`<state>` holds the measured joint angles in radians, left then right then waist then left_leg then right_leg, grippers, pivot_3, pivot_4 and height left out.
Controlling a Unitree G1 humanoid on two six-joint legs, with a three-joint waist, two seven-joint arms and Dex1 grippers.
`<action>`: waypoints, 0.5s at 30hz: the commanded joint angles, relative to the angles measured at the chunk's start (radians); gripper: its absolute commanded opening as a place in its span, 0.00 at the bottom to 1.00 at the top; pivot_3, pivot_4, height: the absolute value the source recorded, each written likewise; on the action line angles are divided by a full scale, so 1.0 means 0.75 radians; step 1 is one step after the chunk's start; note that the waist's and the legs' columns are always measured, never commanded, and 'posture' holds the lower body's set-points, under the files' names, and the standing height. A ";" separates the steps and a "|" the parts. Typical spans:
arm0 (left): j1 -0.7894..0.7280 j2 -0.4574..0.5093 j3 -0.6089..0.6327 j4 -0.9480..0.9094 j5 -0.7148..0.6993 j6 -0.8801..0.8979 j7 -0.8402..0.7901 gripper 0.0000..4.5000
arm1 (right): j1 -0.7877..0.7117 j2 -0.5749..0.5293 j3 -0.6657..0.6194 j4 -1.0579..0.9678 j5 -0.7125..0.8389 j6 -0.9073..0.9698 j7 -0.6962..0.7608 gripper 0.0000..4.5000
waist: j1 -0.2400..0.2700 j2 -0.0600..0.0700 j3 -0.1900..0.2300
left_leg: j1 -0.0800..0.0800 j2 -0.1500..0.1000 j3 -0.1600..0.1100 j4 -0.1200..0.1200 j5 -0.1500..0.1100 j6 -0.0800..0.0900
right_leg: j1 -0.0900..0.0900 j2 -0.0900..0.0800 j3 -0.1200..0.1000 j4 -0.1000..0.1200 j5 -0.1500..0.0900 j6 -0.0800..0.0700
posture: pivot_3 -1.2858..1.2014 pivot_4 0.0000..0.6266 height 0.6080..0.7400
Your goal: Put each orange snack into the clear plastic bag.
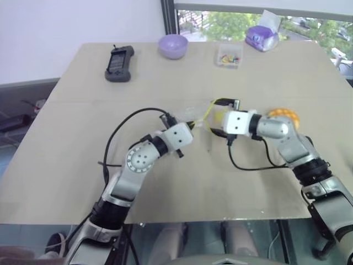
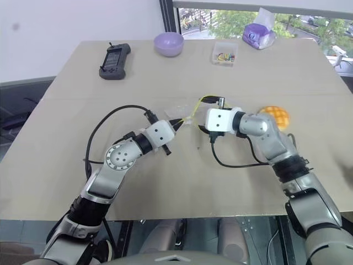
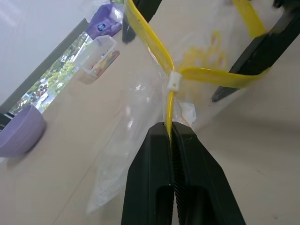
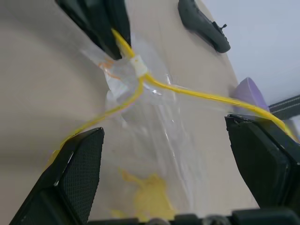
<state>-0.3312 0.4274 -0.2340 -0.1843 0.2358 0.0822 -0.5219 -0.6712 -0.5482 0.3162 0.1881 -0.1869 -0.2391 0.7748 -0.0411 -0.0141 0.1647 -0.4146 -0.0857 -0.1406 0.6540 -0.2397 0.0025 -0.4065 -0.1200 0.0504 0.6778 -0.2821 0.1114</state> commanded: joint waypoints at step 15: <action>-0.009 0.006 0.028 -0.033 0.003 0.005 0.016 0.00 | 0.224 -0.221 -0.677 -0.108 0.527 1.140 -0.121 1.00 | -0.002 0.001 0.000 | 0.002 0.001 0.004 -0.001 0.000 0.000 | 0.001 0.001 0.003 0.001 0.000 0.000 | 0.52 0.24 1.00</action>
<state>-0.3220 0.4310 -0.2193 -0.1858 0.2358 0.0993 -0.5175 -0.4939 -0.7250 -0.1699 0.1083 0.1888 0.5744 0.7177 -0.0423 -0.0135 0.1644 -0.4131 -0.0849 -0.1376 0.6536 -0.2398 0.0027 -0.4059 -0.1197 0.0529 0.6788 -0.2821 0.1114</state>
